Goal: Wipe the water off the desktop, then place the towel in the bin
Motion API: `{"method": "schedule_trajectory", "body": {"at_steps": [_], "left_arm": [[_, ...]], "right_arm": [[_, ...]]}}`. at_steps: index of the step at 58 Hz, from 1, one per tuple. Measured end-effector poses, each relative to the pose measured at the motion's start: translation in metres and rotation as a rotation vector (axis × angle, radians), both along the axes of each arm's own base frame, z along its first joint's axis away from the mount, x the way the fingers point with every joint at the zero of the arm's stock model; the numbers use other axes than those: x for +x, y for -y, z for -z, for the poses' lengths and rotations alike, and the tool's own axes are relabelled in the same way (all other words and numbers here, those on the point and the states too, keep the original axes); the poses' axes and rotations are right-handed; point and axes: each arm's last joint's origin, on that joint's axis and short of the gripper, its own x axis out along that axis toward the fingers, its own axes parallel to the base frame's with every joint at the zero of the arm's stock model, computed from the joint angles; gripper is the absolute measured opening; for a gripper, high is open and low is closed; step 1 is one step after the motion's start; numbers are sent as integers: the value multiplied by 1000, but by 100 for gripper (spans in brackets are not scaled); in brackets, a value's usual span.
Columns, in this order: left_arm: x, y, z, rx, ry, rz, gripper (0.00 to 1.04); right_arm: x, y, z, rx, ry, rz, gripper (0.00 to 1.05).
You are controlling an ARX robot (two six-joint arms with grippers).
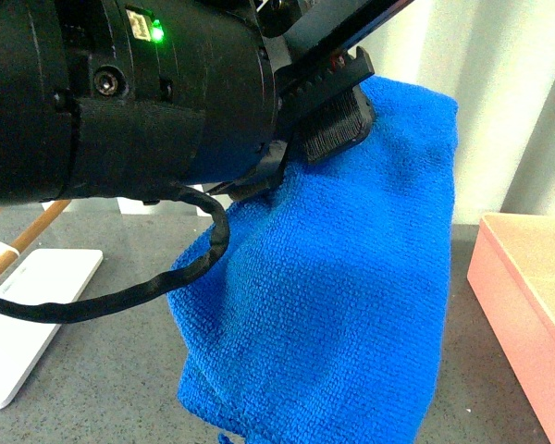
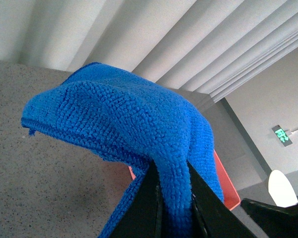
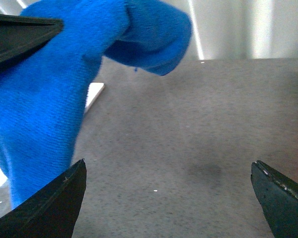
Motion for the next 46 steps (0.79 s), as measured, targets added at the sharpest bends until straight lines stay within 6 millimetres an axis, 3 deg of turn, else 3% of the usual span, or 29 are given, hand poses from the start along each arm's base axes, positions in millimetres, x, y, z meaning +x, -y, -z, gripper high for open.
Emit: {"method": "schedule_trajectory", "body": {"at_steps": [14, 31, 46], "left_arm": [[0, 0, 0, 0, 0, 0, 5], [0, 0, 0, 0, 0, -1, 5], [0, 0, 0, 2, 1, -3, 5]], "right_arm": [[24, -28, -1, 134, -31, -168, 98], [60, -75, 8, 146, -76, -244, 98], [77, -104, 13, 150, -79, -321, 98]]}}
